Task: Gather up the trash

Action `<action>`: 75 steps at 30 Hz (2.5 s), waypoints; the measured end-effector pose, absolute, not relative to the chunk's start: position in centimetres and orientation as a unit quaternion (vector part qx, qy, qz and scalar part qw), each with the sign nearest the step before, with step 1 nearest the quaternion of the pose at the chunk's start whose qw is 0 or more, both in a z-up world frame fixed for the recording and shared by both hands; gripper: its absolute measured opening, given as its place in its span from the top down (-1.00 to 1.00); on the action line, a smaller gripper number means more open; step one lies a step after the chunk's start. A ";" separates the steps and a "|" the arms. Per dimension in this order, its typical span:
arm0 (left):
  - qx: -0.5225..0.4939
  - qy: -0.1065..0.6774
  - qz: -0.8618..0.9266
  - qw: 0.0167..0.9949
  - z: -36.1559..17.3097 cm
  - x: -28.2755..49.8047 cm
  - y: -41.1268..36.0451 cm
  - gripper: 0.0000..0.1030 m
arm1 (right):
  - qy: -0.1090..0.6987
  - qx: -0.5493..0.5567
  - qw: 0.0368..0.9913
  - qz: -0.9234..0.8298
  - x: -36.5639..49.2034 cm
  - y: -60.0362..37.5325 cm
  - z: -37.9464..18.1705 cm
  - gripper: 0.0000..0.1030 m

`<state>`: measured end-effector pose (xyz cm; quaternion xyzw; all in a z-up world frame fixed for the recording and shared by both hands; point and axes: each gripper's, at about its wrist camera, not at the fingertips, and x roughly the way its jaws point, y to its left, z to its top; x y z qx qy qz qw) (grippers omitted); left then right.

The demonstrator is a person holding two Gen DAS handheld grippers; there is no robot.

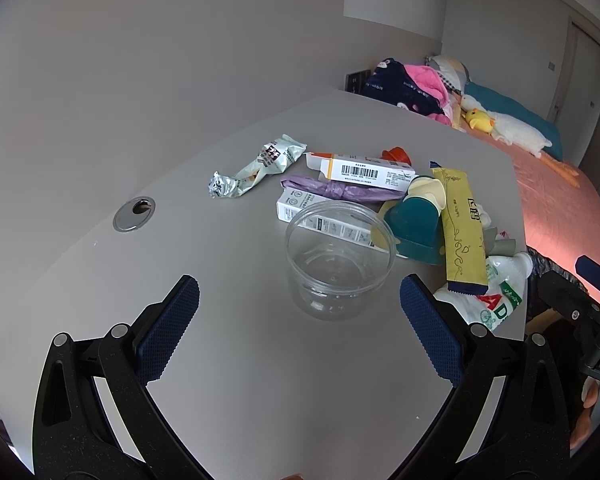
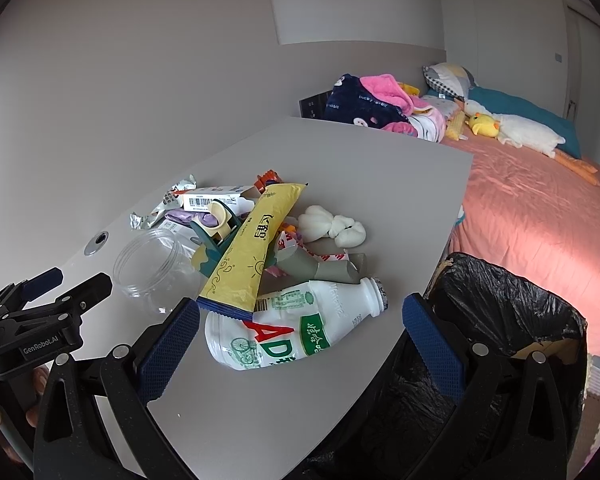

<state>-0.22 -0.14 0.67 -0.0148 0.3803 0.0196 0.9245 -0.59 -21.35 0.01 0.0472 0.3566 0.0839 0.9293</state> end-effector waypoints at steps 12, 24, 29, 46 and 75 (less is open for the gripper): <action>-0.012 0.380 0.019 0.925 0.7 -0.3 -0.4 -0.88 | 0.357 0.048 0.929 0.083 -0.8 -21.6 0.1 -0.97; -0.004 0.393 0.015 0.919 -0.5 0.3 -0.5 -0.88 | 0.357 0.090 0.921 0.127 -0.3 -22.1 -0.7 -0.97; -0.001 0.401 0.014 0.916 -1.2 1.0 -0.3 -0.88 | 0.366 0.112 0.912 0.149 0.4 -21.9 -1.4 -0.97; -0.011 0.420 -0.028 0.907 -2.9 4.5 -0.5 -0.88 | 0.374 0.129 0.899 0.189 3.7 -20.0 -2.8 -0.40; -0.039 0.409 -0.048 0.910 -3.8 6.9 0.8 -0.65 | 0.372 0.138 0.890 0.226 4.3 -19.0 -3.4 0.74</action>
